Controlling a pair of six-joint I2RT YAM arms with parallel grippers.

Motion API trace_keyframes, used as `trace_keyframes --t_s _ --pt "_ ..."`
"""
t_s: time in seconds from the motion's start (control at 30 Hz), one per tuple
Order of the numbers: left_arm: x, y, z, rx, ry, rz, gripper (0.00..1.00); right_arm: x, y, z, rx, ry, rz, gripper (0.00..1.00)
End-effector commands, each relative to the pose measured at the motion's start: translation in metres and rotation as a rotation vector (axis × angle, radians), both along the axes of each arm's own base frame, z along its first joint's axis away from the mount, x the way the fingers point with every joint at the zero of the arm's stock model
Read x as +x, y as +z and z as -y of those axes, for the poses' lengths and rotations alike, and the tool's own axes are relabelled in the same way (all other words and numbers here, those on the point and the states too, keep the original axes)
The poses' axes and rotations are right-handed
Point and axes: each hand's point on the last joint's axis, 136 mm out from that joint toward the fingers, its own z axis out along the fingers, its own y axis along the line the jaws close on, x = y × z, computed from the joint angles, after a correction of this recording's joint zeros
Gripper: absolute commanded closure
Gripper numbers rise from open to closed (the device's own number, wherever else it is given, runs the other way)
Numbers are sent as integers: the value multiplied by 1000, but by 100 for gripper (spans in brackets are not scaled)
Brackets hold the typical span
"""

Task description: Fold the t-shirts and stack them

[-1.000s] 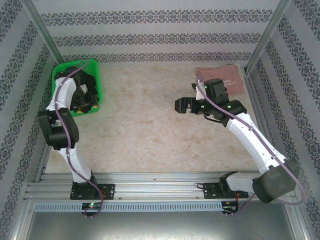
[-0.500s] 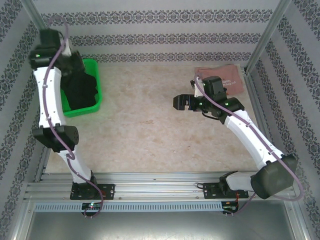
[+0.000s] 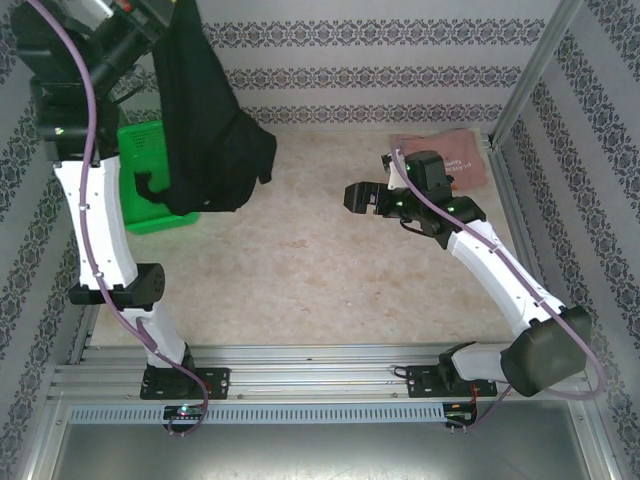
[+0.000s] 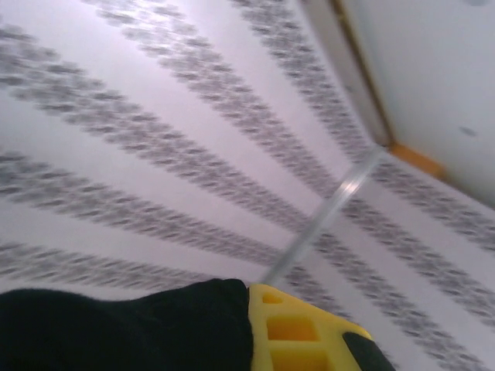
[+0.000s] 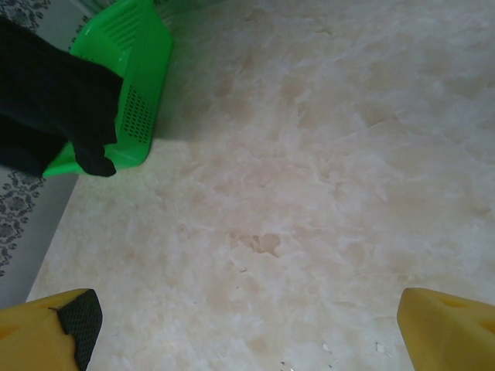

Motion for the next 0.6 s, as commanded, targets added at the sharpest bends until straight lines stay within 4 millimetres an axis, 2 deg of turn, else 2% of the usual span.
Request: trace_keyframes --t_s 0.0,0.13,0.27,0.47,0.57 --pt "-51 57 50 -91 -204 229 100 1 17 9 62 -52 49 2" --pt "-56 51 82 -90 -271 207 100 1 31 32 98 -130 106 2" --pt "-64 49 115 -107 -359 211 100 -5 39 46 120 -157 138 2" --pt "-51 27 152 -80 -425 163 100 -11 49 52 179 -162 175 2" --pt "-35 -2 185 -49 -483 84 100 -15 54 49 202 -139 201 2"
